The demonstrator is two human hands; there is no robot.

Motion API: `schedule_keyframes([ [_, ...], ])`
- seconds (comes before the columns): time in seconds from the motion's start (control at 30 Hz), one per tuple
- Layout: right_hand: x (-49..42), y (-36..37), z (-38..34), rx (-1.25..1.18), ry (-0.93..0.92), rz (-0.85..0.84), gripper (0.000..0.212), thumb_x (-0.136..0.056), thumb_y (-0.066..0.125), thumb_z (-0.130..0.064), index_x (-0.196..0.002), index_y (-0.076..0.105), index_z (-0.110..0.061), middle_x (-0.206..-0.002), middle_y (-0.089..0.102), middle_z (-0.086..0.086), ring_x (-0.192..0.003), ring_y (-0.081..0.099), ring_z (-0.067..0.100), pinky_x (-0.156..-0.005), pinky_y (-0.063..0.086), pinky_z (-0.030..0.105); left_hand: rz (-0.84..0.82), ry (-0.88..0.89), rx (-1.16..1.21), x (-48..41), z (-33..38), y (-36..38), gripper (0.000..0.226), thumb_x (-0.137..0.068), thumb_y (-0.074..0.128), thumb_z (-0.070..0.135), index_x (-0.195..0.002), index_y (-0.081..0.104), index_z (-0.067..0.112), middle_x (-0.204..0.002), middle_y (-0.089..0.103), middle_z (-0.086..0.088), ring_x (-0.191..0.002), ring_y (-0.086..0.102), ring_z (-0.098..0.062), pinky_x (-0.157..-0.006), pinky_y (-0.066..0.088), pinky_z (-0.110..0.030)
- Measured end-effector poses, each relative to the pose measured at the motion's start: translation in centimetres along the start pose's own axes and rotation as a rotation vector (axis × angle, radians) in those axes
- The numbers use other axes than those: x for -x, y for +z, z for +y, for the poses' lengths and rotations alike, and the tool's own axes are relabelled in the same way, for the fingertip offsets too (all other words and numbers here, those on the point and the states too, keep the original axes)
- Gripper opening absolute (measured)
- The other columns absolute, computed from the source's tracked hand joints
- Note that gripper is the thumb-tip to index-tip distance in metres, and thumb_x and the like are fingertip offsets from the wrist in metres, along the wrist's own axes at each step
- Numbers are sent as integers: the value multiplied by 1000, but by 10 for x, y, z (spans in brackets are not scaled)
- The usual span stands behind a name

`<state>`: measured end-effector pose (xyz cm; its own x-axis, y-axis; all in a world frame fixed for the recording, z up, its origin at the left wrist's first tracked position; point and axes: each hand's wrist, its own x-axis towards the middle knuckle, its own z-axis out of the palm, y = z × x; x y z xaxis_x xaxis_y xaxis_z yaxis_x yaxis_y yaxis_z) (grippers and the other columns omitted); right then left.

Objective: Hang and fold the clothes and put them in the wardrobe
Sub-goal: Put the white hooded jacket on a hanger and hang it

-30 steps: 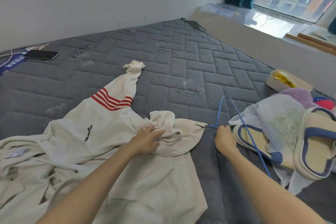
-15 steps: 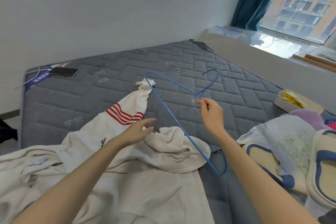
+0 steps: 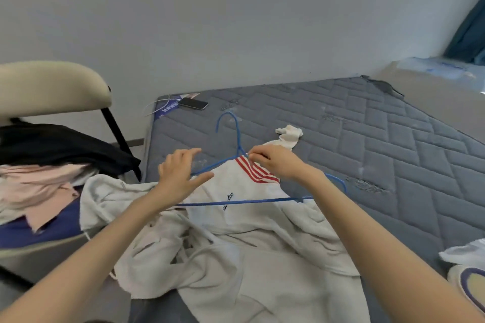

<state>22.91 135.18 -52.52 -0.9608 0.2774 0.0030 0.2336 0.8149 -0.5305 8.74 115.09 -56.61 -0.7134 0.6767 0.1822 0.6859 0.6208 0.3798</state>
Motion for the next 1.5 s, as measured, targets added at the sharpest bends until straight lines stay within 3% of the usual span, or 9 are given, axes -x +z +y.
schedule_keyframes([
  [0.13,-21,23,-38,-62,-85,-104,24,-100,41,-23,-86,61,-18,-70,52,-9,-65,44,11,-65,37,24,-202,16,442,31,-28,-11,30,-95,51,34,-125,48,28,-106,62,8,-104,57,-11,-85,41,-28],
  [0.23,-34,46,-59,-94,-154,-98,24,-99,45,-20,-96,68,-13,-82,61,-8,-76,49,9,-68,32,12,-64,-9,467,47,-48,-17,21,-99,45,22,-117,57,21,-79,58,11,-74,55,-11,-72,44,-32],
  [0.33,-44,79,-65,19,-207,151,16,-96,53,-21,-106,64,-15,-105,56,0,-99,38,16,-79,20,20,-31,-104,409,62,-69,-22,28,-100,41,23,-120,61,21,-95,66,13,-91,61,-12,-84,48,-35],
  [0.43,-40,103,-63,-123,-161,437,12,-88,62,-17,-86,51,-19,-82,48,-9,-81,37,12,-67,25,20,-26,-193,296,79,-95,-26,26,-101,39,26,-107,64,32,-97,69,4,-89,62,-19,-77,47,-36],
  [0.57,-33,142,-49,-222,43,198,17,-84,60,-18,-80,44,-22,-61,51,-8,-62,51,15,-57,37,30,21,-341,152,97,-127,-34,25,-100,37,33,-94,62,36,-69,62,-1,-65,55,-18,-56,35,-31],
  [0.87,-26,215,-17,390,154,-313,38,-89,49,-9,-127,45,-10,-129,43,9,-122,42,28,-96,43,38,23,-379,346,115,-158,-48,27,-100,38,27,-88,62,32,-89,62,-25,-68,48,-24,-66,33,-30],
  [1.1,-35,204,-21,316,281,-14,19,-89,45,-10,-108,48,-8,-112,58,13,-103,57,34,-75,41,33,29,-399,398,118,-166,-49,26,-100,38,27,-90,62,30,-101,65,-18,-96,58,-38,-74,38,-32],
  [1.37,-78,142,-12,-250,753,395,34,-99,37,-14,-123,52,5,-128,54,26,-119,50,42,-97,38,41,99,-422,553,108,-171,-59,30,-101,38,25,-83,62,30,-58,34,2,-53,31,-13,-51,28,-25],
  [1.5,-92,124,-27,-326,696,467,34,-98,37,-19,-121,56,-3,-126,57,23,-117,51,40,-96,38,38,-142,-459,583,106,-170,-66,31,-100,39,30,-88,67,26,-54,32,7,-45,24,-9,-38,23,-17],
])
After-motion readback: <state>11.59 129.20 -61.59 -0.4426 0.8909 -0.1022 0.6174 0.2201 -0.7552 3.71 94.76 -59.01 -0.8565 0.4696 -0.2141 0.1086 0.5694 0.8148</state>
